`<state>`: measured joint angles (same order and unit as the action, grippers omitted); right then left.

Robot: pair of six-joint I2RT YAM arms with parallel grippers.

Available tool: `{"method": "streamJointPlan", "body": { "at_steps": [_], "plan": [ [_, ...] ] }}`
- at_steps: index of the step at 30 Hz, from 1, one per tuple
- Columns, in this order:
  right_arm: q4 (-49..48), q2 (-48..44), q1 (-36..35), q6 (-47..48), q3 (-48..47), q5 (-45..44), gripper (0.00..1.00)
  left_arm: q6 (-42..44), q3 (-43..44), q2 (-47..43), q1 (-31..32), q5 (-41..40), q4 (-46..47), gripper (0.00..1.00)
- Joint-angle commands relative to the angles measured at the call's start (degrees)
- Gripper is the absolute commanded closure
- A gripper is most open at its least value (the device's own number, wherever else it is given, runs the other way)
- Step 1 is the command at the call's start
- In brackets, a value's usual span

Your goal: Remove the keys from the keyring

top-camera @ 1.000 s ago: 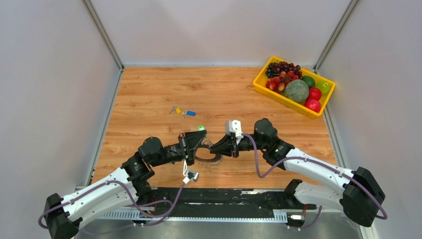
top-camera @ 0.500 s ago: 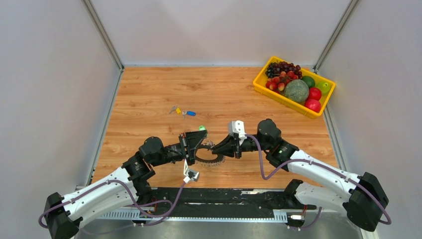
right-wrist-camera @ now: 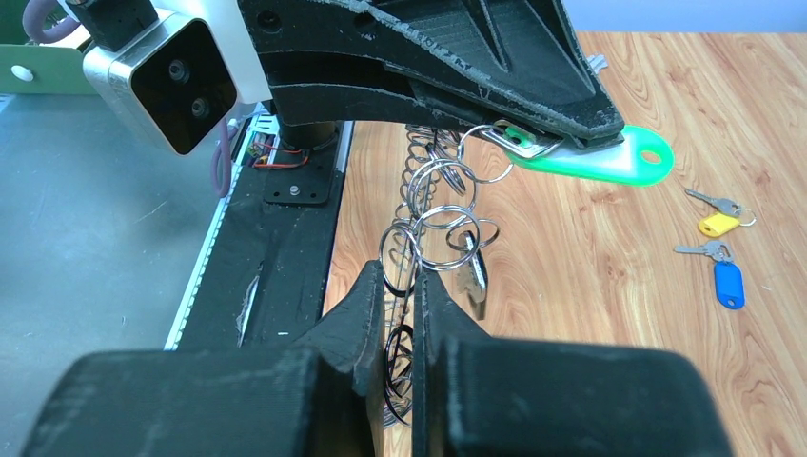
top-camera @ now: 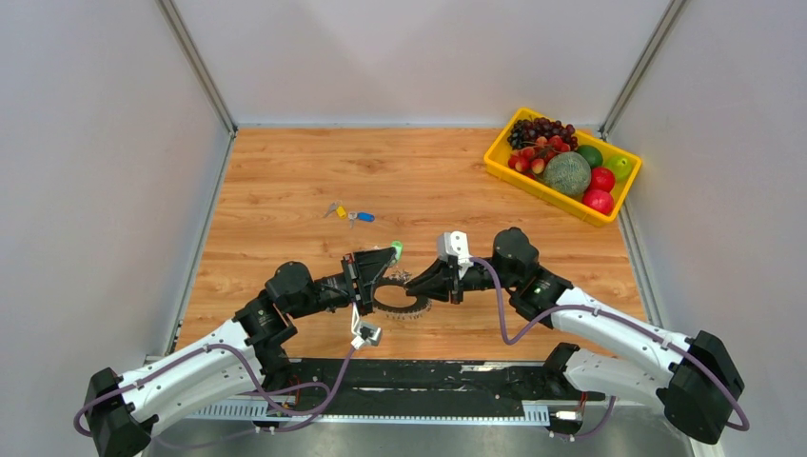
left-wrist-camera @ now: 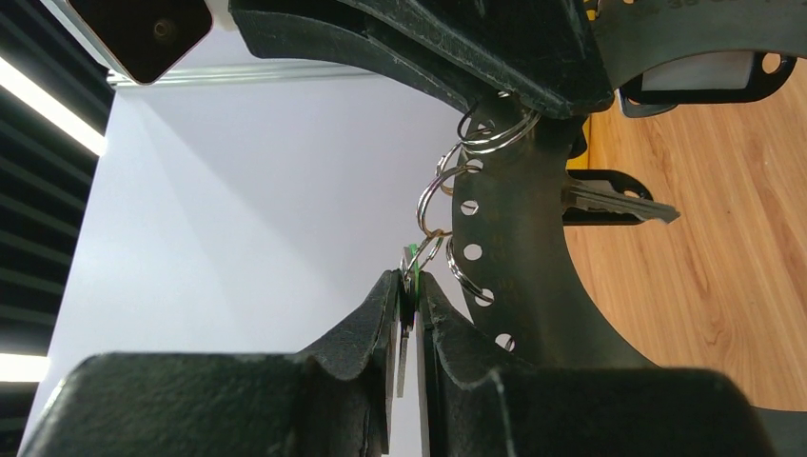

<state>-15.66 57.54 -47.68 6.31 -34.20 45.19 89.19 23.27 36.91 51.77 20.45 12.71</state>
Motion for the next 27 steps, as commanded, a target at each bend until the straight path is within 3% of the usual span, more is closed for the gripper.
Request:
{"method": "streamJointPlan", "body": {
  "at_steps": [1,7,12,15,17,19,21,27],
  "plan": [
    [-1.72,-1.9,0.13,0.91,-2.8,2.08,1.0,-0.85,-0.33,-0.34,0.22,0.38,1.84,0.81],
    [-1.66,-1.96,0.18,0.99,-2.81,2.18,1.0,-0.86,-0.33,-0.36,0.26,0.27,1.79,0.82],
    [-1.57,-2.08,0.15,0.91,-2.89,1.57,1.0,-0.87,0.07,-0.39,0.24,0.41,1.02,0.99],
    [-1.35,-1.94,0.2,0.82,-2.9,0.61,1.0,-0.81,0.18,-0.48,0.19,0.28,0.88,1.0],
    [-1.13,-1.55,0.15,0.77,-2.97,0.14,0.89,-0.75,0.16,-0.69,0.23,0.13,0.91,1.0],
    [-1.07,-0.98,0.13,0.65,-2.98,-0.01,0.7,-0.69,0.2,-0.92,0.2,0.18,0.91,1.0],
    [-1.1,-0.85,0.14,0.65,-2.97,-0.3,0.6,-0.68,0.2,-1.05,0.24,0.46,0.87,1.0],
    [-1.72,-1.29,0.13,1.77,-3.35,-1.72,0.56,0.05,0.64,-0.81,0.26,2.28,-0.6,1.0]
  ]
}}
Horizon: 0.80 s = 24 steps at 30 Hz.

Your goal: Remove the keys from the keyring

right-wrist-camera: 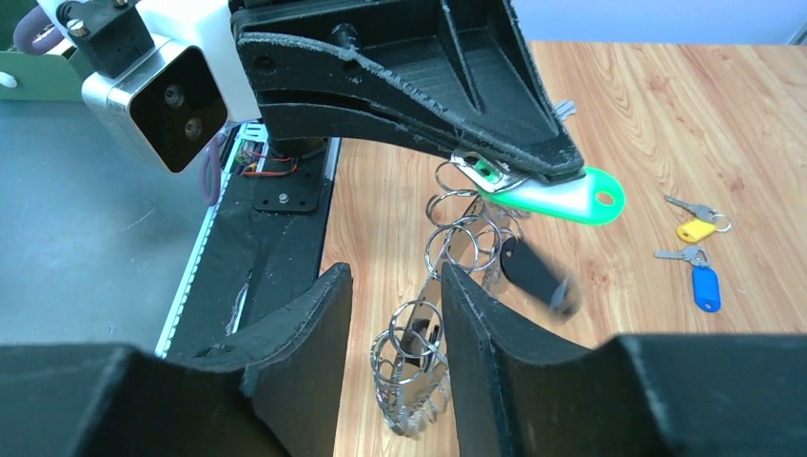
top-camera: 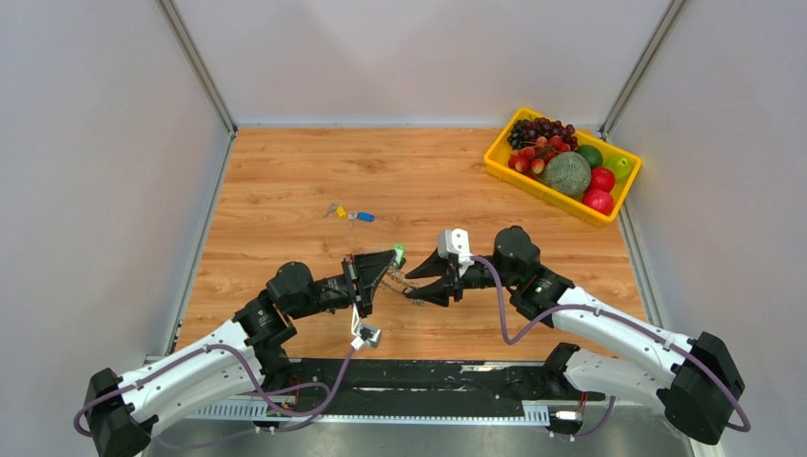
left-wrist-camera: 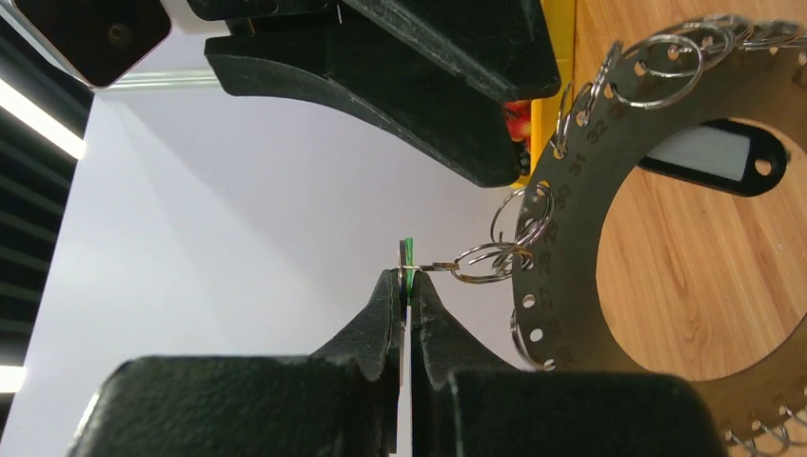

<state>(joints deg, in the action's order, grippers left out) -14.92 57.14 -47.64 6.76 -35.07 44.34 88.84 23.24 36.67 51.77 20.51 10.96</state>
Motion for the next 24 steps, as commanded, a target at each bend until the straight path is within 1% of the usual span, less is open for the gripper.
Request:
{"method": "streamJointPlan", "body": {
  "at_steps": [1,10,16,24],
  "plan": [
    [-2.81,-0.85,0.08,1.4,-2.67,-0.75,0.57,0.44,0.84,-0.55,0.22,2.55,0.94,1.0],
    [-5.67,1.53,0.04,0.78,-4.99,1.19,0.67,0.26,1.14,-0.9,0.25,3.7,0.3,1.0],
    [-6.6,4.23,-0.43,0.27,-5.97,1.2,0.68,-0.22,1.12,-1.3,0.24,4.23,0.33,1.0],
    [-6.72,4.25,-0.63,0.77,-4.67,0.64,0.69,-0.48,1.1,-1.98,0.26,4.41,0.55,1.0]
  ]
}}
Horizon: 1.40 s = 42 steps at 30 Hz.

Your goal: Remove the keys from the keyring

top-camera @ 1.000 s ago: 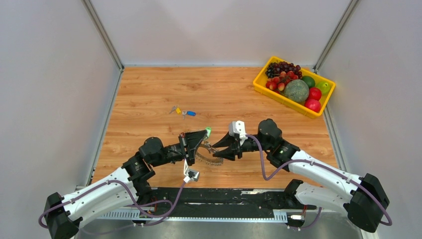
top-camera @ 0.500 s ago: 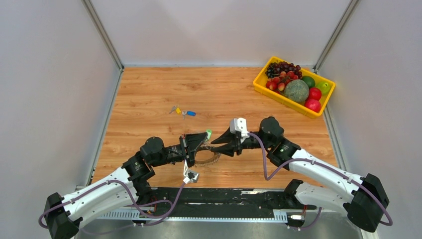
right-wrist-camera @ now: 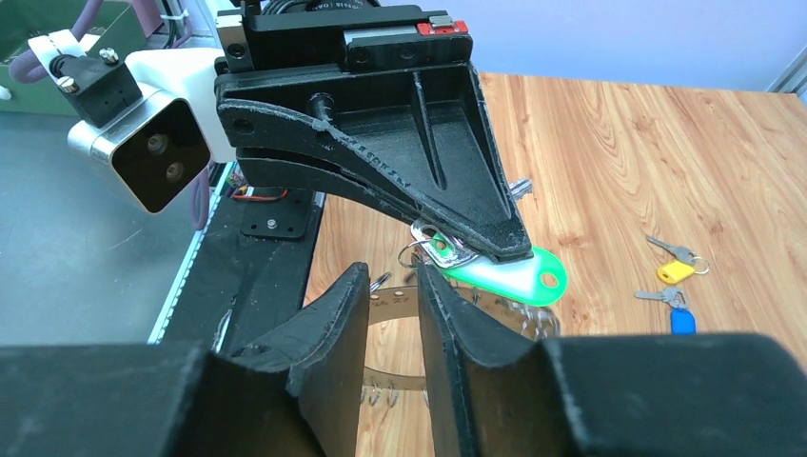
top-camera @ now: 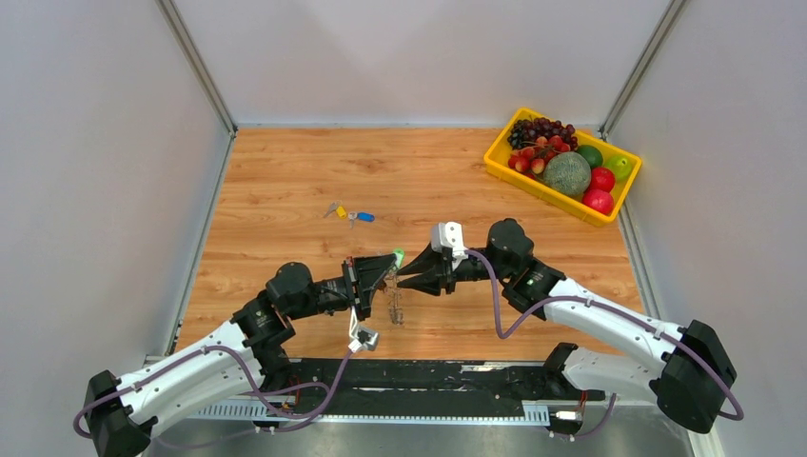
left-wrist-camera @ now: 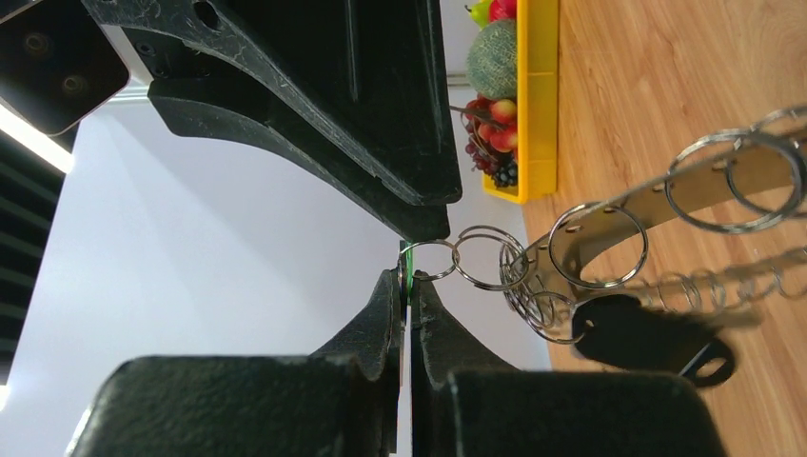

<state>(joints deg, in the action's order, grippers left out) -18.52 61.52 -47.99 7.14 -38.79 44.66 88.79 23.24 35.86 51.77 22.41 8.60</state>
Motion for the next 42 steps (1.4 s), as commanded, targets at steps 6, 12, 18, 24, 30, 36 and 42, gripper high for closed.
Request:
{"method": "streamJointPlan", "body": {
  "at_steps": [6,12,18,24,30,36,42],
  "plan": [
    [-3.17,0.54,-0.27,0.59,-0.97,-1.23,0.68,-0.6,1.1,-1.41,0.25,2.87,2.92,1.0],
    [-3.42,-0.11,-0.27,0.13,-0.12,-2.66,0.64,-0.91,1.14,-1.49,0.26,2.73,2.83,1.0],
    [-3.67,0.01,-0.3,-0.28,0.64,-2.66,0.65,-1.17,1.44,-1.56,0.26,3.04,2.12,1.0],
    [-4.3,1.18,-0.36,0.07,0.01,-3.31,0.63,-1.17,1.45,-1.94,0.22,3.49,2.21,1.0],
    [-3.23,1.56,-0.33,0.25,-0.15,-3.76,0.63,-1.45,1.3,-2.11,0.24,2.97,2.68,1.0],
    [-4.77,1.37,-0.41,-0.24,0.52,-2.82,0.63,-2.29,0.92,-2.58,0.24,2.94,3.99,1.0],
    [-7.42,2.9,-0.42,-1.33,0.04,0.94,0.64,-2.47,0.88,-2.78,0.25,3.06,4.18,1.0]
  ]
}}
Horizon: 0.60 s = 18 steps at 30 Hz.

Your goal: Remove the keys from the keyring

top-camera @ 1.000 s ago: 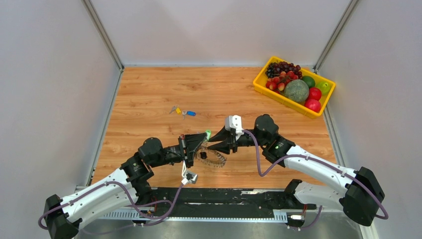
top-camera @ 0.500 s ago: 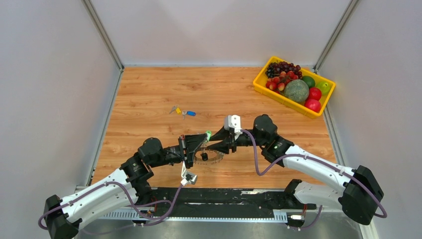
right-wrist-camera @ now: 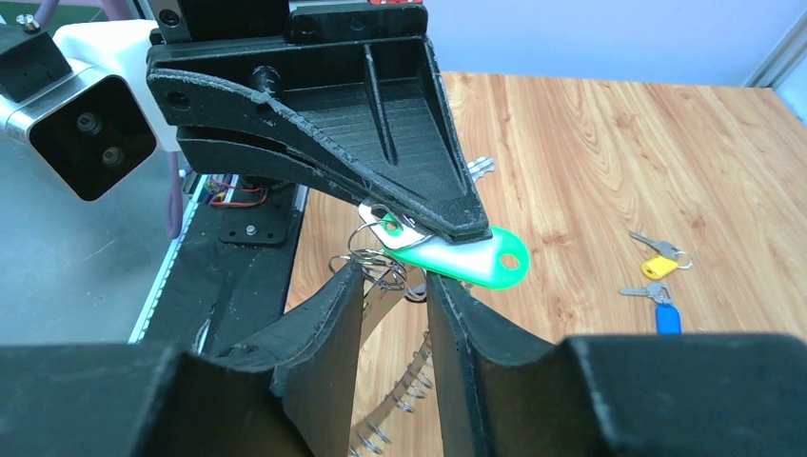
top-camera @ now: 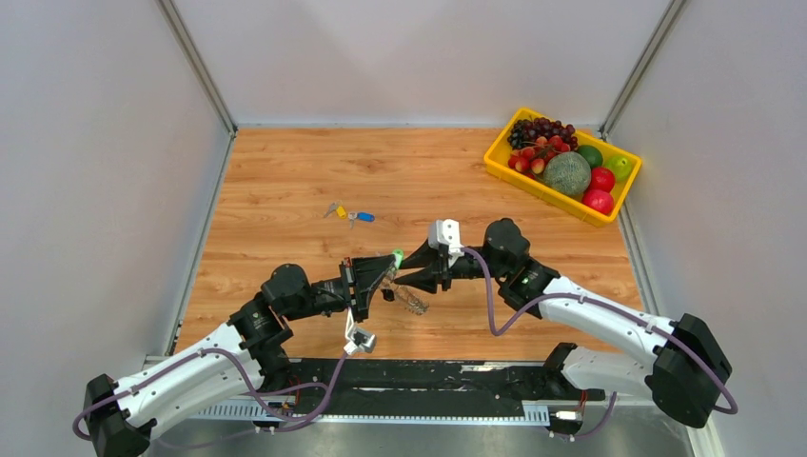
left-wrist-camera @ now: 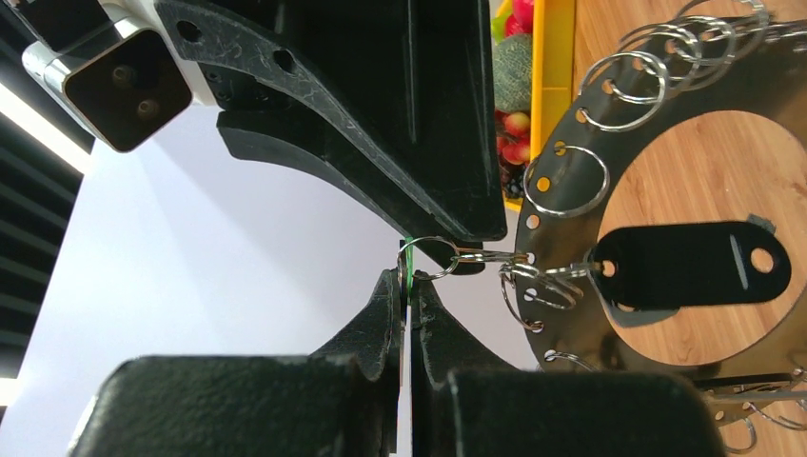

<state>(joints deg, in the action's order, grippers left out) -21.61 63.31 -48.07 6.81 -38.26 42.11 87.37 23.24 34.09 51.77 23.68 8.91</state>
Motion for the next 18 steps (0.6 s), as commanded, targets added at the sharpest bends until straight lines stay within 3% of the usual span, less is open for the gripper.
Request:
{"method": "streamJointPlan", "body": {
  "at_steps": [1,18],
  "plan": [
    [-4.92,1.31,-0.34,-1.27,-0.43,4.5,0.65,-1.06,0.86,-1.03,0.26,1.71,3.9,1.0],
    [-6.07,0.67,-0.28,-1.09,0.93,9.93,0.75,-1.06,0.83,-1.36,0.26,1.66,4.19,1.0]
  ]
}}
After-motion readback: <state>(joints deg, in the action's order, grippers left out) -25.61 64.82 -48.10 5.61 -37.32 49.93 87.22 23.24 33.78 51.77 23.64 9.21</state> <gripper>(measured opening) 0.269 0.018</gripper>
